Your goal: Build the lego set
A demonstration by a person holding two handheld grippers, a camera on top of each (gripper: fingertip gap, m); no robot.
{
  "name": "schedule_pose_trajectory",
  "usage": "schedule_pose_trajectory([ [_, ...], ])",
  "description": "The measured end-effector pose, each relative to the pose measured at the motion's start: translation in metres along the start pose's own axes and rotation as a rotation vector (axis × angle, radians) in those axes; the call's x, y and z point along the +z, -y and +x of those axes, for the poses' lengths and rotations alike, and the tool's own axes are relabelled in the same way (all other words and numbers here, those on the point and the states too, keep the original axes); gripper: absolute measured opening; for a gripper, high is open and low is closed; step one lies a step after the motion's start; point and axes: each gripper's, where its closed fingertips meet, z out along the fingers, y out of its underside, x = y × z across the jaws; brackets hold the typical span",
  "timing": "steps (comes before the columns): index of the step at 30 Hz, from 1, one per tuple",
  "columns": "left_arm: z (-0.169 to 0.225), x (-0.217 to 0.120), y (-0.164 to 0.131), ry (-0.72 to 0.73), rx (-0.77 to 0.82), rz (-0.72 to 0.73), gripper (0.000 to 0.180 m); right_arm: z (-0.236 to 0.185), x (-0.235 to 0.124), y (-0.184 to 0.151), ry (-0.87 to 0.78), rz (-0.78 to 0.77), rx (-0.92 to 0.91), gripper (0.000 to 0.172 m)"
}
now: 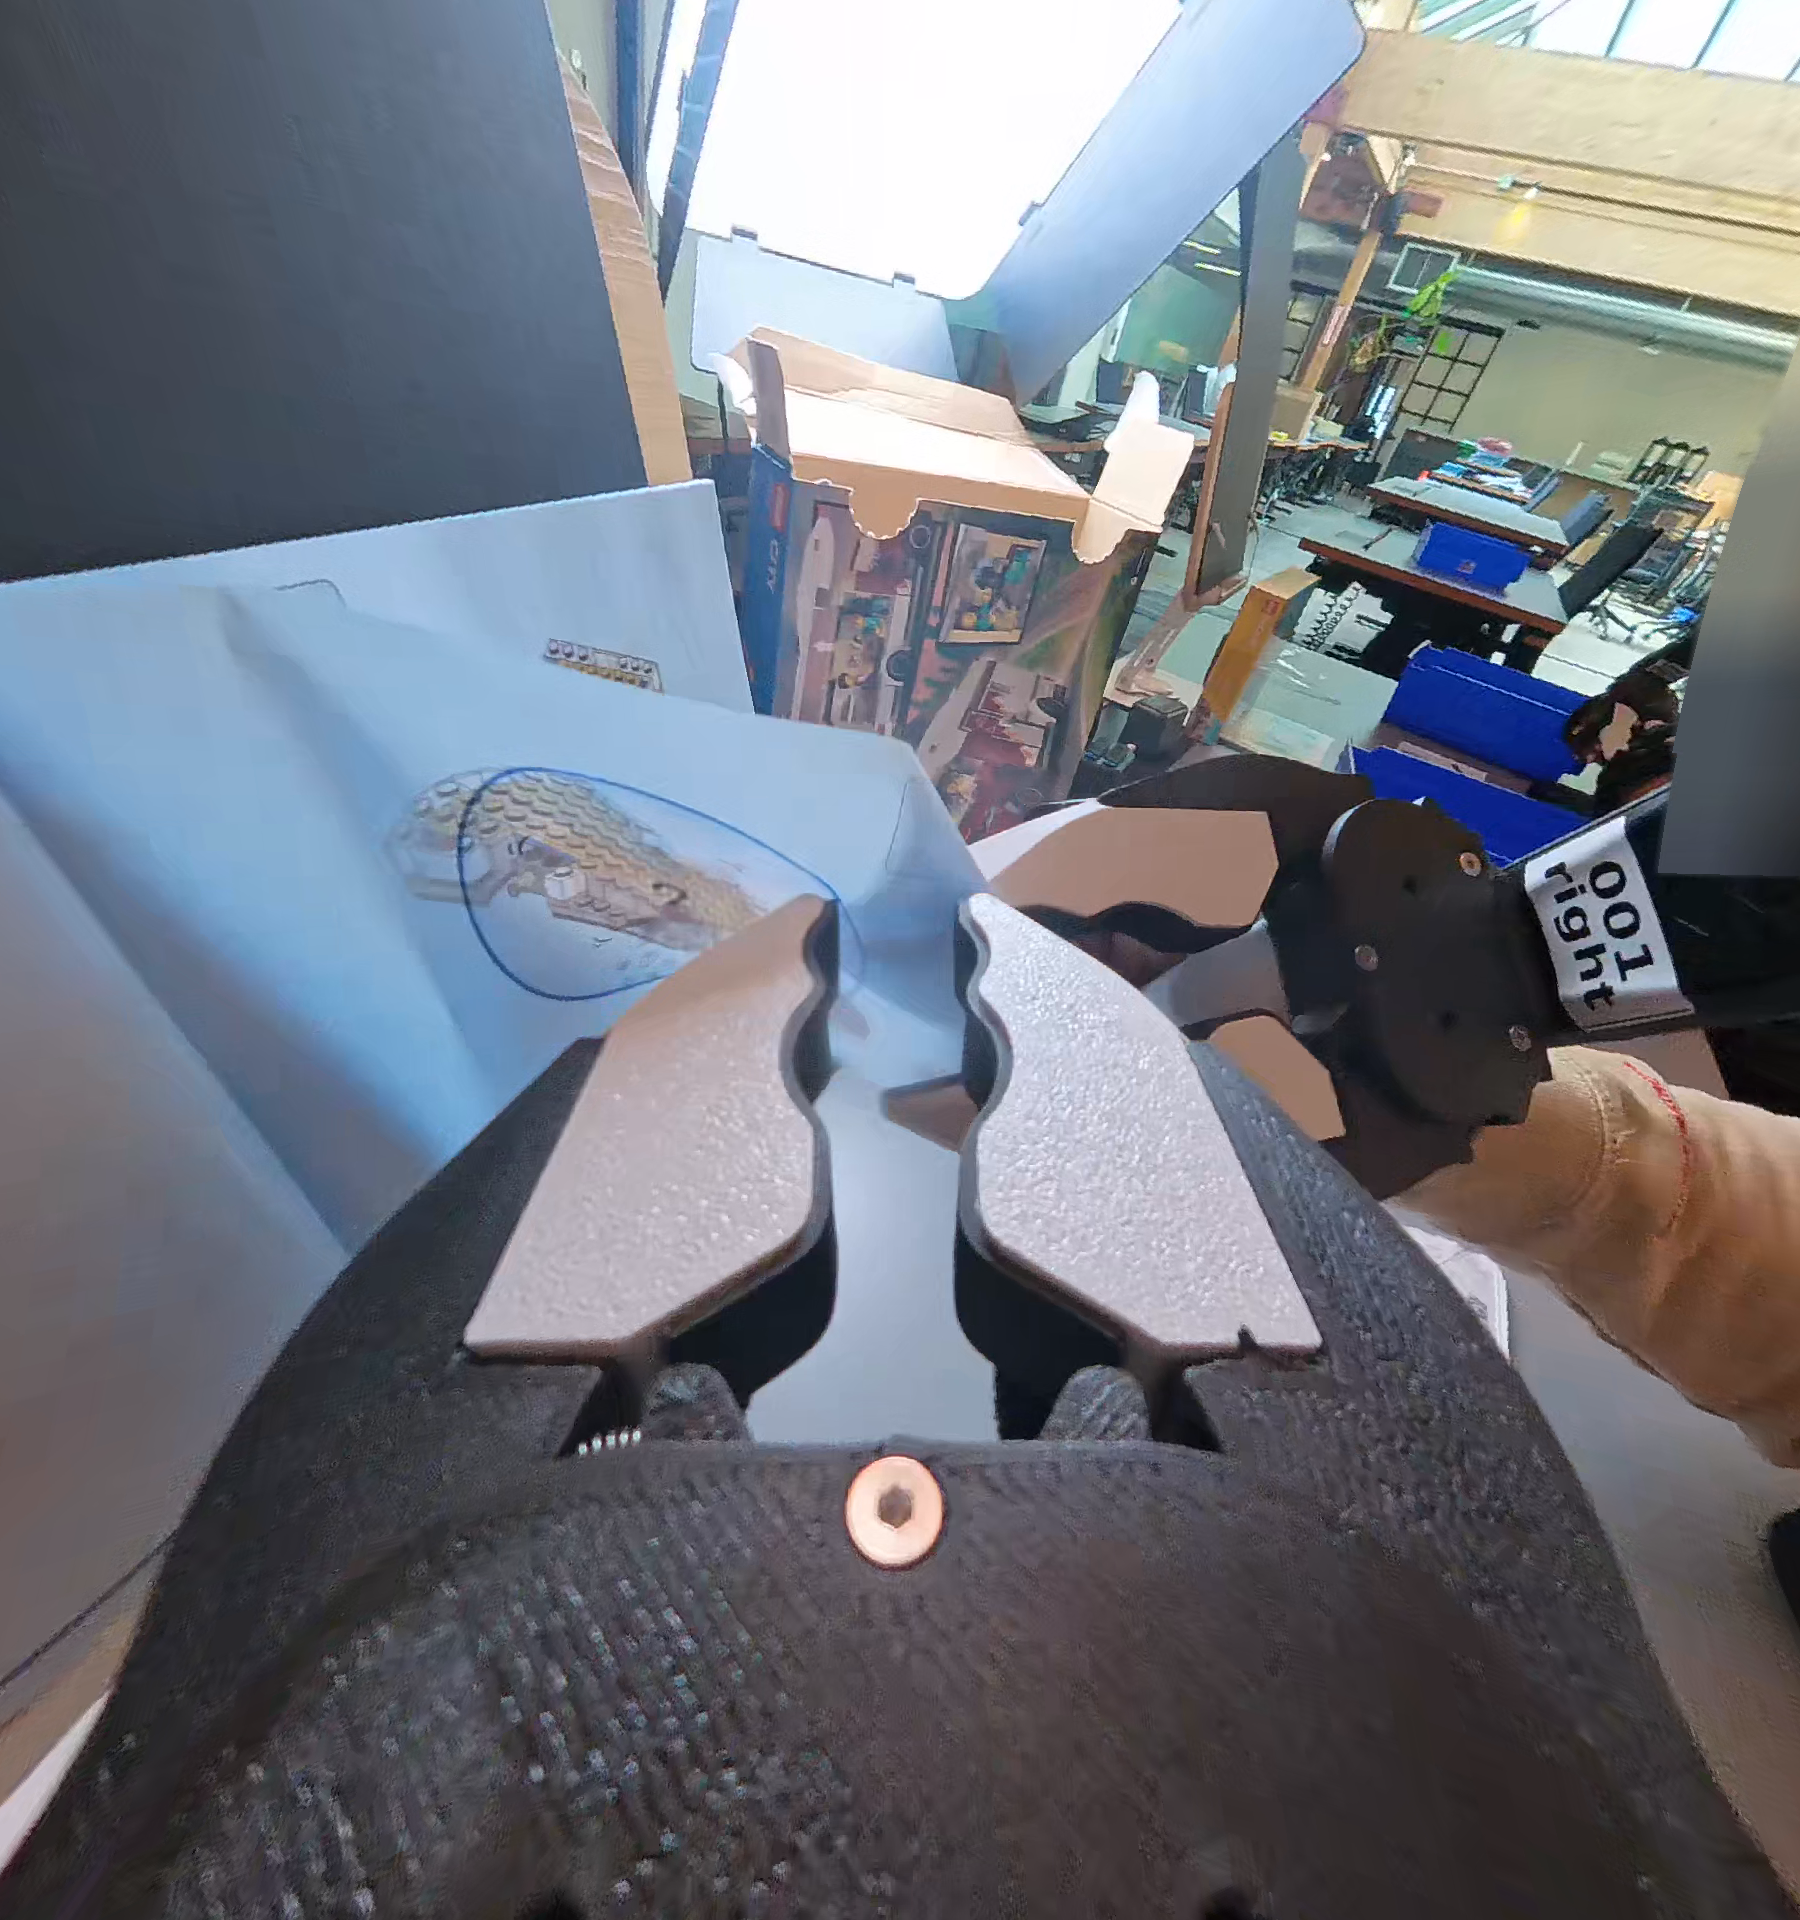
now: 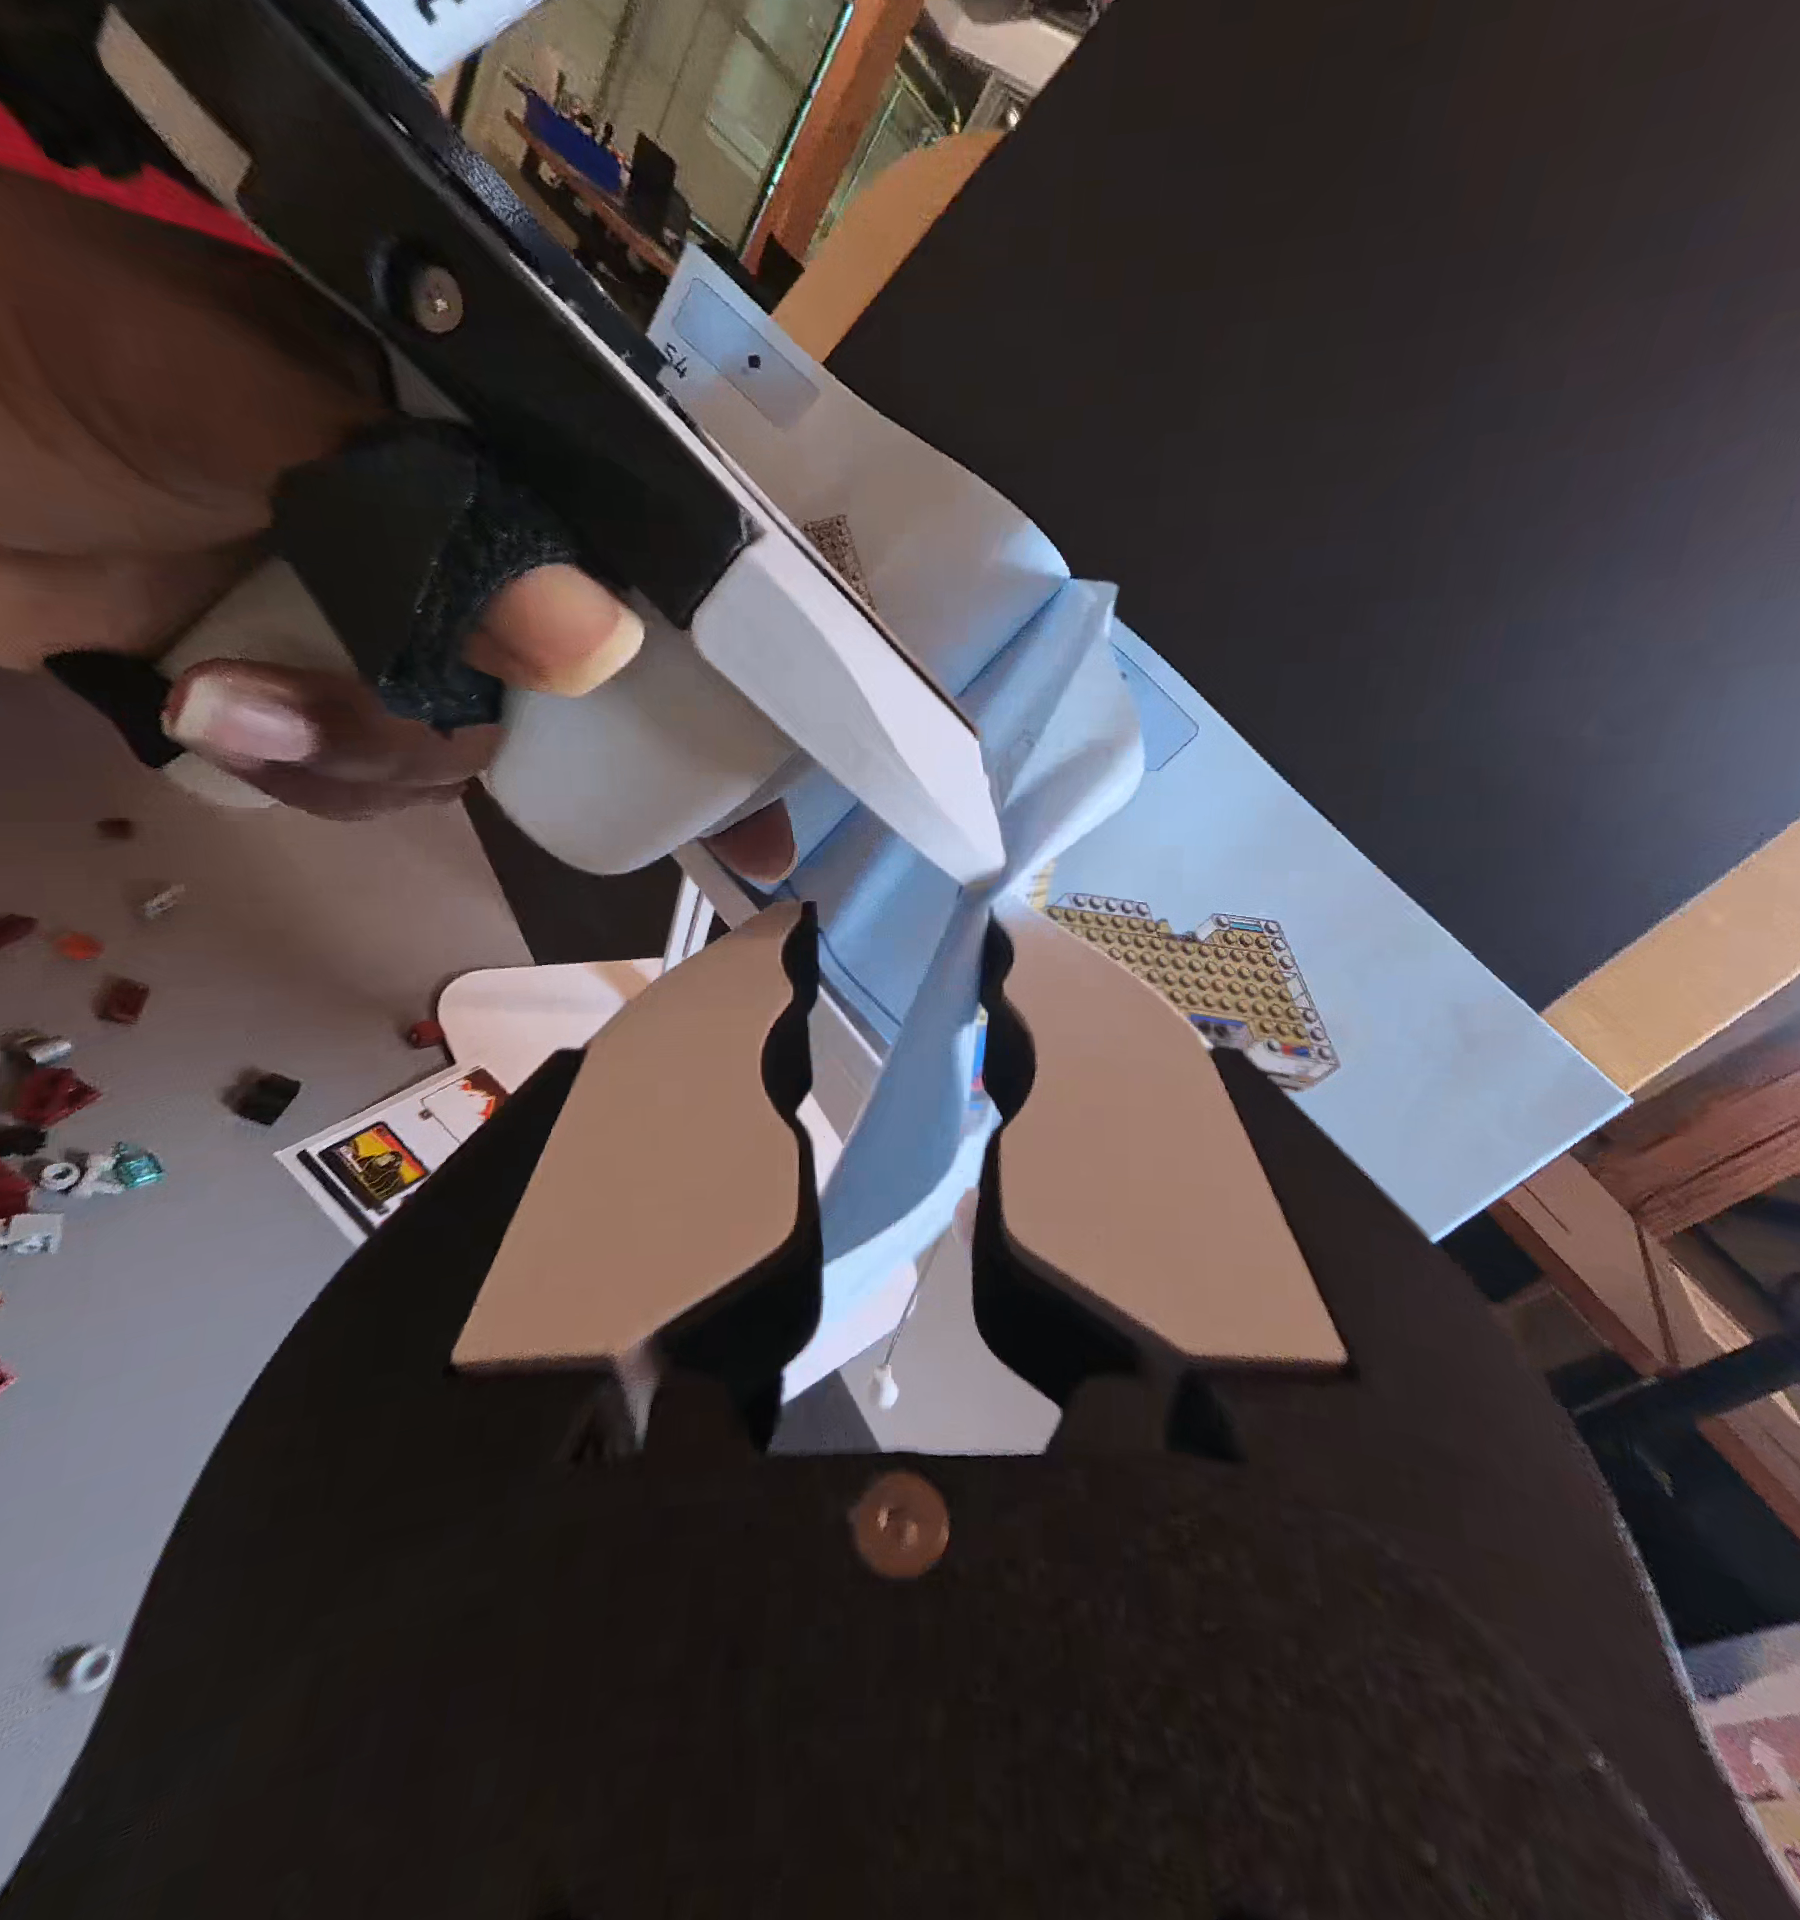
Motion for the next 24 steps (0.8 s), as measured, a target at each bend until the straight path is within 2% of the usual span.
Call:
schedule_pose_trajectory([
  [2, 0.001, -0.008, 0.004, 0.004, 0.029, 0.033, 0.009, -0.003, -0.013, 0.003, 0.024, 0.031, 0.023, 0.029],
  [4, 0.002, -0.014, 0.006, 0.001, 0.057, 0.036, 0.001, -0.003, -0.024, 0.004, 0.051, 0.057, 0.089, 0.037],
  [6, 0.003, -0.017, 0.005, -0.003, 0.069, 0.027, 0.0, -0.005, -0.027, 0.0, 0.085, 0.059, 0.16, 0.042],
  [11, 0.002, -0.022, 0.007, 0.046, 0.085, 0.033, 0.004, 0.004, -0.009, -0.04, 0.098, -0.06, 0.356, 0.068],
  [12, 0.003, -0.024, 0.006, 0.049, 0.095, 0.031, 0.005, 0.009, -0.005, -0.049, 0.056, -0.092, 0.332, 0.06],
  [14, -0.001, -0.03, 0.002, 0.093, 0.125, 0.016, 0.008, 0.02, -0.001, -0.057, -0.02, -0.1, 0.256, 0.006],
  [15, -0.006, -0.035, 0.0, 0.129, 0.148, 0.006, 0.009, 0.022, -0.001, -0.057, -0.037, -0.093, 0.24, 0.0],
  [18, -0.033, -0.059, -0.006, 0.279, 0.208, -0.04, 0.016, 0.024, -0.006, -0.051, -0.044, -0.071, 0.278, 0.0],
  [21, -0.078, -0.089, -0.02, 0.506, 0.295, -0.141, 0.023, 0.025, -0.014, -0.041, -0.025, -0.027, 0.343, 0.0],
  [24, -0.103, -0.1, -0.043, 0.577, 0.27, -0.25, 0.032, 0.018, -0.02, -0.027, 0.035, 0.032, 0.399, 0.0],
])
